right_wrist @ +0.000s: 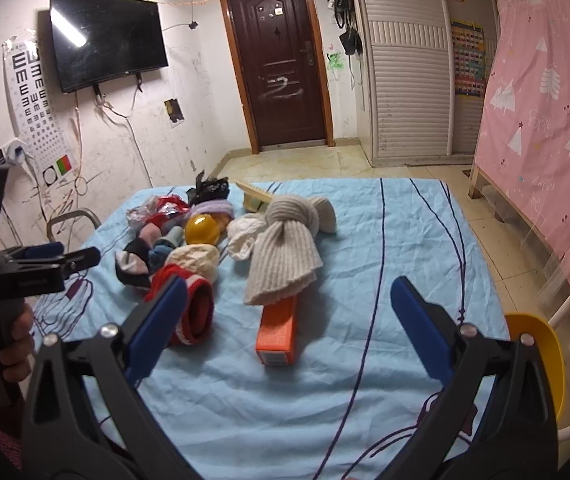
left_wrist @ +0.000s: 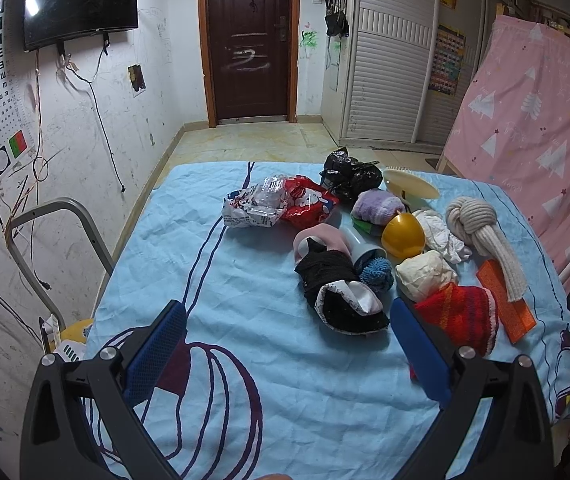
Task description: Collect trash
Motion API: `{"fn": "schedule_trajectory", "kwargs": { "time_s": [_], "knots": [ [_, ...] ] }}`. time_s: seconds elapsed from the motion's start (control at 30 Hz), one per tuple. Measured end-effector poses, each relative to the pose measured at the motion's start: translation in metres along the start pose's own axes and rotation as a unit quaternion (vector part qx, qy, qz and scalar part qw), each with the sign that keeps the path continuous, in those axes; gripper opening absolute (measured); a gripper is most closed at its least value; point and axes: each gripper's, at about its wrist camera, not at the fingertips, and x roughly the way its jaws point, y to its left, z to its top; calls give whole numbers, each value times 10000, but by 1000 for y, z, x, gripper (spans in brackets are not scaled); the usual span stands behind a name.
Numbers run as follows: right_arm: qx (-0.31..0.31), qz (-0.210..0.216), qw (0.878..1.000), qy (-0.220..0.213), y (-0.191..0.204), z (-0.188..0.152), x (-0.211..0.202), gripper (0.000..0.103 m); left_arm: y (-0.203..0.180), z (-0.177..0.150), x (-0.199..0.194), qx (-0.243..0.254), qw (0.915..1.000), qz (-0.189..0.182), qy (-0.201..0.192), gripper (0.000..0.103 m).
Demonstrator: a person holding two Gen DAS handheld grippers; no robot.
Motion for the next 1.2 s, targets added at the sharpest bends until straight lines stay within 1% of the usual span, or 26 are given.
{"fn": "schedule_trajectory", "kwargs": {
  "time_s": [0.33,0.77,1.07,1.2],
  "knots": [
    [-6,3,10000,42,2,1,7,97,1,1,5,10,10000,1,53,93],
    [21,38,9996,271,-7,18,39,97,-8,18,38,95,9994,-48,321,93],
    [37,99,9978,650,-11,36,76,97,-21,18,74,177,9946,-553,863,93],
    [49,133,9968,792,-9,43,90,97,-22,22,83,133,9930,-694,946,92]
  ]
}}
